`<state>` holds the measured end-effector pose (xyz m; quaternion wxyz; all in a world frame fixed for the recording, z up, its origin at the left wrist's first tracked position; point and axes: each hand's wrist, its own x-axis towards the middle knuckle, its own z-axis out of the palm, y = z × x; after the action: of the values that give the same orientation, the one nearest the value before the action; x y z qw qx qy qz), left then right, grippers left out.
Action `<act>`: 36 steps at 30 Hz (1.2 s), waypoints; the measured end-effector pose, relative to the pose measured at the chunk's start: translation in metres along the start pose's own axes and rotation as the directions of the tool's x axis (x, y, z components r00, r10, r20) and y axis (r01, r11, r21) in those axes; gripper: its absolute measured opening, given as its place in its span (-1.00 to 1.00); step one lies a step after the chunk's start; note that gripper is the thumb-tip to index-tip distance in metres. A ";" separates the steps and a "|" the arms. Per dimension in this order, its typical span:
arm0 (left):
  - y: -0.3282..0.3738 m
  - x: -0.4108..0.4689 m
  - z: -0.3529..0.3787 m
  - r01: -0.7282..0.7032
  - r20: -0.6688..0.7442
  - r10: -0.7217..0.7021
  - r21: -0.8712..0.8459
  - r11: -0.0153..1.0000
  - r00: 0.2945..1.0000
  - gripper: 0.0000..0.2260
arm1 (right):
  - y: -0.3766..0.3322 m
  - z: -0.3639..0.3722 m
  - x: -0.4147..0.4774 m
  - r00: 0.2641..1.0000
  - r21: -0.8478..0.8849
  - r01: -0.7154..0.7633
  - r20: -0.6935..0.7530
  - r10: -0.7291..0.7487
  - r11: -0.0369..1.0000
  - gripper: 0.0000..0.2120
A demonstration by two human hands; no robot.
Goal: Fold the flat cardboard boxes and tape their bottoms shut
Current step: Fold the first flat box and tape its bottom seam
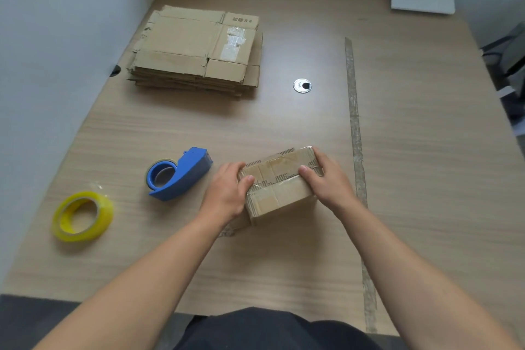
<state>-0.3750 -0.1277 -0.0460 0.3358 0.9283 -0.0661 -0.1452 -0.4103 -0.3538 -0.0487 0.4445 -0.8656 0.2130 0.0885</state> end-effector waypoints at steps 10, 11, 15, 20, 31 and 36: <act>-0.002 -0.034 0.036 0.165 -0.096 -0.215 -0.375 0.912 0.972 -0.06 | 0.002 0.030 -0.025 1.000 0.018 0.018 -0.021 -0.018 1.000 0.01; -0.005 -0.033 0.036 0.157 -0.089 -0.206 -0.386 0.909 0.974 -0.08 | 0.003 0.030 -0.024 0.999 0.029 0.037 -0.031 -0.036 0.999 -0.01; -0.013 -0.026 0.027 0.178 0.031 -0.198 -0.586 0.790 0.980 -0.28 | 0.009 0.024 -0.019 0.996 0.108 0.063 -0.062 -0.057 0.992 -0.28; -0.020 -0.014 0.012 0.231 0.137 -0.189 -0.687 0.689 0.972 -0.41 | 0.015 0.017 -0.016 1.000 0.372 -0.013 0.023 0.005 0.928 -0.47; -0.013 -0.020 0.009 0.116 -0.127 -0.150 -0.245 0.963 0.980 -0.62 | 0.044 0.024 -0.046 0.974 0.556 0.006 0.185 -0.131 0.831 -0.33; -0.023 -0.014 0.002 0.175 0.018 -0.178 -0.301 0.937 0.984 -0.60 | 0.050 0.025 -0.049 0.967 0.529 0.019 0.207 -0.151 0.849 -0.30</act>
<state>-0.3888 -0.1084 -0.0591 0.4593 0.8691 0.0419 -0.1787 -0.4753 -0.3449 -0.0835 0.6887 -0.7036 0.1349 0.1117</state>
